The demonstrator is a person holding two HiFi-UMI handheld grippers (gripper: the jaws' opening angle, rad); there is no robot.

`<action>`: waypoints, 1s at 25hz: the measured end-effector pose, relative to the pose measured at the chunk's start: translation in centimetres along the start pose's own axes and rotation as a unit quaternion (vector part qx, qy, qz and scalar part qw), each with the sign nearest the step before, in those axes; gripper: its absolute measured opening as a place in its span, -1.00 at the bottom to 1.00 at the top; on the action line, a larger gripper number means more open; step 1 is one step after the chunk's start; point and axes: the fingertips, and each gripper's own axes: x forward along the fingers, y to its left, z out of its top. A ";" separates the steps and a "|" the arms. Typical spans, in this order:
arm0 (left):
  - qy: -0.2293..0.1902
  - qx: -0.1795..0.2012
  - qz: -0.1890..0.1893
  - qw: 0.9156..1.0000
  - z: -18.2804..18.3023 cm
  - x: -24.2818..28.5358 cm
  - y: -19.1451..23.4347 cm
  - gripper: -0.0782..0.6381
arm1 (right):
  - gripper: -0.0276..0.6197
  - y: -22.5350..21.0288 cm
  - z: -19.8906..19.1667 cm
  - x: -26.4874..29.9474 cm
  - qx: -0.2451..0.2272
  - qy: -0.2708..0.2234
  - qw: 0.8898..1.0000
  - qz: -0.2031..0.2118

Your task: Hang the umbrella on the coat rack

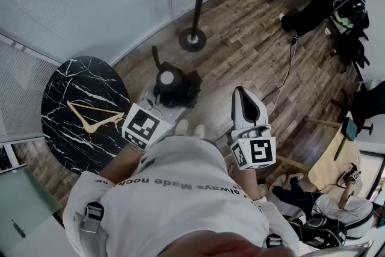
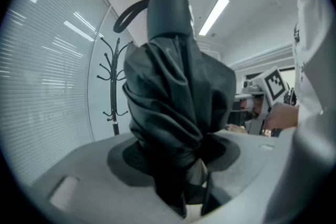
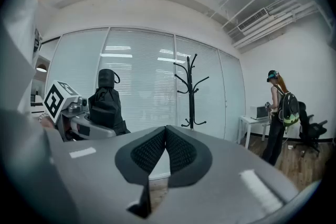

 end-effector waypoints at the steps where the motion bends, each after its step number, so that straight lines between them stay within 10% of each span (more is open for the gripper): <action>1: 0.000 -0.002 0.000 1.000 -0.2 -0.2 0.1 -0.10 | -0.91 0.2 0.0 0.1 0.011 -0.005 1.000 0.000; 15: 0.003 -0.013 0.016 1.000 -1.0 1.1 3.9 -0.10 | -0.91 0.1 -0.5 3.9 0.037 -0.019 0.999 0.017; 25: 0.008 -0.004 0.016 1.000 1.6 11.4 6.2 -0.10 | -0.91 -10.1 -0.4 7.7 0.054 -0.027 0.998 0.012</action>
